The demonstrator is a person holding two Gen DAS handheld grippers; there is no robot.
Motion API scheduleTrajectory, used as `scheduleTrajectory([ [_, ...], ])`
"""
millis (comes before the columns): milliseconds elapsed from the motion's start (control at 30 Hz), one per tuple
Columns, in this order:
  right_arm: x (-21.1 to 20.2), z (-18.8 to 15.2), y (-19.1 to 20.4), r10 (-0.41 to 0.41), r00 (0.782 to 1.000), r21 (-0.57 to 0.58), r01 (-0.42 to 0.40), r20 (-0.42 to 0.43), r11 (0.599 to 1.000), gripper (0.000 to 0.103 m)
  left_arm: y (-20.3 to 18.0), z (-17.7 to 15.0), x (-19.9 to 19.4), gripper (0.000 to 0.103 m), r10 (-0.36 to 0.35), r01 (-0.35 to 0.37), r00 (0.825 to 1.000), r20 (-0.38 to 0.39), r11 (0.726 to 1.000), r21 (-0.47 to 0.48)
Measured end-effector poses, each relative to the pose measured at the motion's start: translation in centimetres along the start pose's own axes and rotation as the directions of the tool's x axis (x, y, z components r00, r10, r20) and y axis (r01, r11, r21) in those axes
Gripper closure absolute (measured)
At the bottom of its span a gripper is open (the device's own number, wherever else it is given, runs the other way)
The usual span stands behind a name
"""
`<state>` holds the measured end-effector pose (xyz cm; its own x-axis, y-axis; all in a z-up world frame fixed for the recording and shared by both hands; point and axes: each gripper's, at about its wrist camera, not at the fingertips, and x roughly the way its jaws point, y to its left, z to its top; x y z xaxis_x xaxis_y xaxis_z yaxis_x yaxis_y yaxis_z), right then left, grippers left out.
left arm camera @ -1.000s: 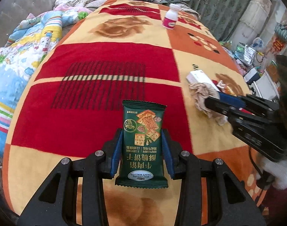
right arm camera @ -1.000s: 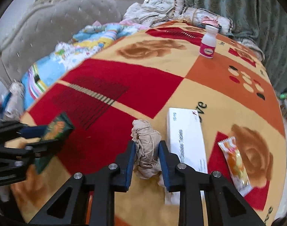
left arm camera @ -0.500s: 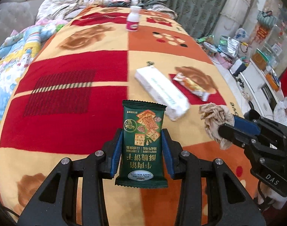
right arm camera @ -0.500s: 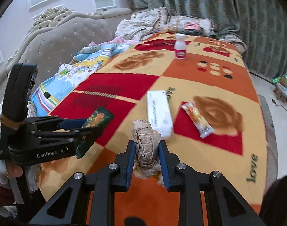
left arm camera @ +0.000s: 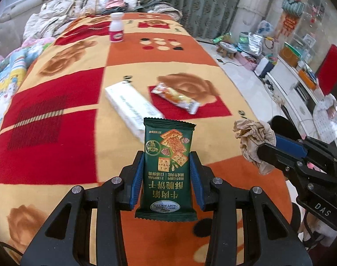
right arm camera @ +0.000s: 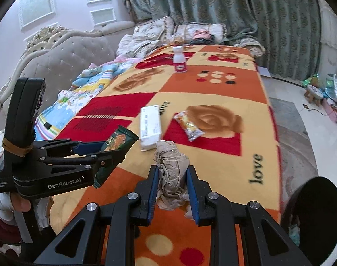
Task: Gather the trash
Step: 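Carry the cracker packet and beige paper over the black bin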
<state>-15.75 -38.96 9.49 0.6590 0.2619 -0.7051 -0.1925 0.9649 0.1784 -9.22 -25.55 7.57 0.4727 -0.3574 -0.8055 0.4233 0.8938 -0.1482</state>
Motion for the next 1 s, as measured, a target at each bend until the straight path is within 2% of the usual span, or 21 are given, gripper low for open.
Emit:
scheduleTrajectory([
  [567,-5.9,-3.7,-9.6,-0.144,0.989,0.163,0.138,0.024,0.977,0.079,-9.2,1.1,1.9,0.065,-0.101,0.103,0.995,-0.026,0.987,0.12],
  [1000,-9.4,-6.8,-17.3,-0.245,0.97,0.306,0.229,0.012,0.924,0.079,-17.7,2.2,4.7,0.065,-0.196,0.207,0.978,-0.074,0.956,0.208],
])
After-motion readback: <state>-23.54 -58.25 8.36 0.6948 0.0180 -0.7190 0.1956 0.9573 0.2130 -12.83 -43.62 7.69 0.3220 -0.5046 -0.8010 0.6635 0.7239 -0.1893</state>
